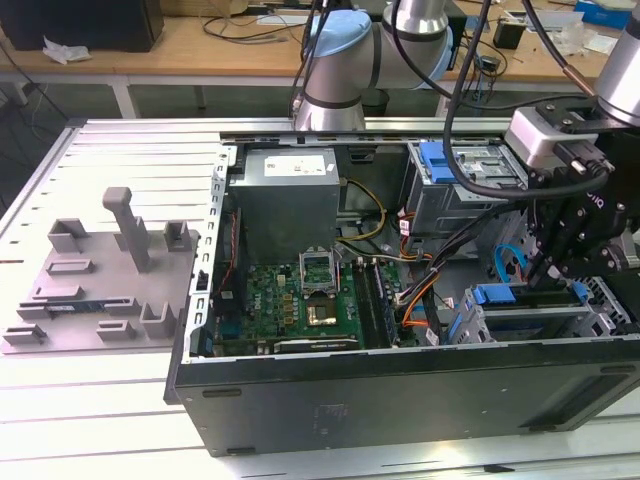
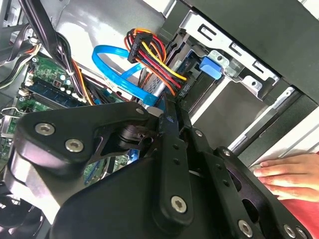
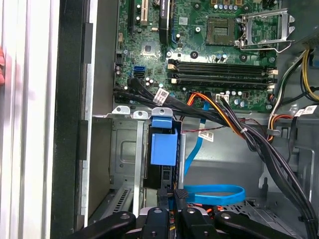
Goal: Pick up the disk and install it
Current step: 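Insert the second disk wire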
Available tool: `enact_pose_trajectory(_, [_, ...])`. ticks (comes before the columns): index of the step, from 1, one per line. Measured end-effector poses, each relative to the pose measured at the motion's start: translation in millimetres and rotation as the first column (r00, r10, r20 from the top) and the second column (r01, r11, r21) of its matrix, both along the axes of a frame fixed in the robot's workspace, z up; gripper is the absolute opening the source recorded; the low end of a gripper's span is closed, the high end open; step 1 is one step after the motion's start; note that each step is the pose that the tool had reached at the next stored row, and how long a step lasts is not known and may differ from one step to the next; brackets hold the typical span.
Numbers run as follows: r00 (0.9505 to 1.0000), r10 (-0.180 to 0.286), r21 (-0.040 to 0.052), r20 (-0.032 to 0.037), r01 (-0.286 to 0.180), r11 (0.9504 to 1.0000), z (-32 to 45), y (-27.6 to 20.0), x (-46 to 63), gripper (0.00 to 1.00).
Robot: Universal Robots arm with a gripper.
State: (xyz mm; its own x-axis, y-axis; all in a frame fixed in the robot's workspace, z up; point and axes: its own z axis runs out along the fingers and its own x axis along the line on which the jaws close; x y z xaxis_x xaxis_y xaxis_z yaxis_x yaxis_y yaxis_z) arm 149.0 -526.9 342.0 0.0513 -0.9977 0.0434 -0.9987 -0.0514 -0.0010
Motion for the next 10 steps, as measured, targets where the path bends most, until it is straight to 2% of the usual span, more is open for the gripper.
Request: enact_pose_trajectory(10, [1.0,0.0,-0.0001,0.0032,0.0,1.0,-2.2,-0.2,-0.2,0.16])
